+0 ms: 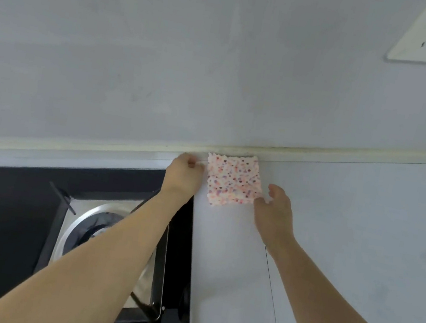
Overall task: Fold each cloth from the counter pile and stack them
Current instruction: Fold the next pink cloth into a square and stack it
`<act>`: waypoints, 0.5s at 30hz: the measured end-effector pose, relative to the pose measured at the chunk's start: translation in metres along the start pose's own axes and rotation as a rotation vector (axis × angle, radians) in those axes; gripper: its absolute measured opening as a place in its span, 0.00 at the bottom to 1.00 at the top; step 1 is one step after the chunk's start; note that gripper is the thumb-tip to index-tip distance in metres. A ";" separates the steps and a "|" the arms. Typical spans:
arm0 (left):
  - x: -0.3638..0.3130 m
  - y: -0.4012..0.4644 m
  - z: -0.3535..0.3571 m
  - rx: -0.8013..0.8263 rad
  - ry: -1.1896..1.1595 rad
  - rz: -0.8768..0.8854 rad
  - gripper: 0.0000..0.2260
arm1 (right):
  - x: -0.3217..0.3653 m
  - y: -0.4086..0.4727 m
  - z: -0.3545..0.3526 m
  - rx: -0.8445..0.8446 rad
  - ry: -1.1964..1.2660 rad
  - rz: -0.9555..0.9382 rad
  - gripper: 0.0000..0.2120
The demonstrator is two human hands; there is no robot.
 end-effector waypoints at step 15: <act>0.026 -0.177 -0.183 -0.215 0.527 0.556 0.16 | 0.084 -0.222 0.072 -0.018 -0.308 -0.667 0.23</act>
Point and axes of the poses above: each hand's wrist, its own y-axis towards the middle knuckle, its own z-axis out of the palm, x = y × z, the point moved 2 cm from there along y, towards the middle knuckle, and after that the axes turned 6 degrees about z, right-handed, at the moved point
